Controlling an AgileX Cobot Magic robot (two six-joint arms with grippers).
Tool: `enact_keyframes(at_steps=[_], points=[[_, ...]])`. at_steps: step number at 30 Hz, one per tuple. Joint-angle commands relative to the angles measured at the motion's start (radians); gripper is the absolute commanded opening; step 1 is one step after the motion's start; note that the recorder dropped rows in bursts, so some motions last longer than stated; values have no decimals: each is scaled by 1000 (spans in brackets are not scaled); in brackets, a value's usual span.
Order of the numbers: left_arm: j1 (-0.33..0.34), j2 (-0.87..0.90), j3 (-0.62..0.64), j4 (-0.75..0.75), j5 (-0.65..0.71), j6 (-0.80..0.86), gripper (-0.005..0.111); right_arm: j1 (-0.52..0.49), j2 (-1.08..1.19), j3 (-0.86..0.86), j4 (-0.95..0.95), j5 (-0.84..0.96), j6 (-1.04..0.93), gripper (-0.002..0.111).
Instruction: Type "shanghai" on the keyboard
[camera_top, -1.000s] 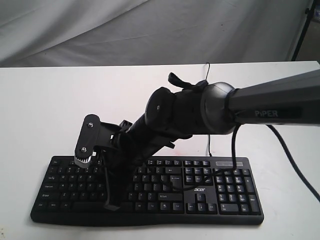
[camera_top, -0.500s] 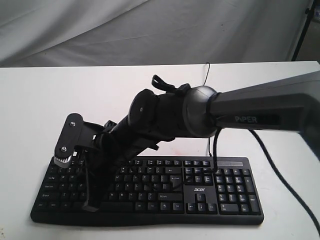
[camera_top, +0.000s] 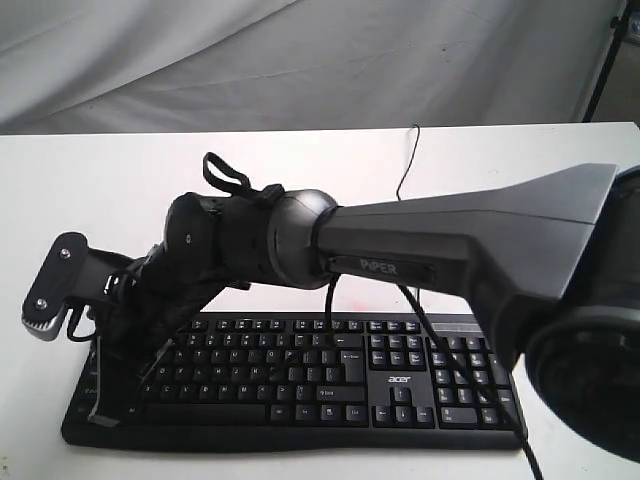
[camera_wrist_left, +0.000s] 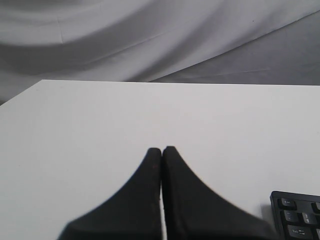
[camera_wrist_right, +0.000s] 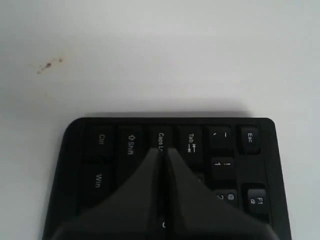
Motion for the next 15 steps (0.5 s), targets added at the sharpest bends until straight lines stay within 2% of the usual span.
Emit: enact_keyframes(at_steps=[1,15], points=[[-4,-5,5,-1,-6,-1,1,2,-2,-8,-25,-9,19,0],[-4,-5,5,-1,-6,-1,1,2,25,-6,-25,-12,23,0]])
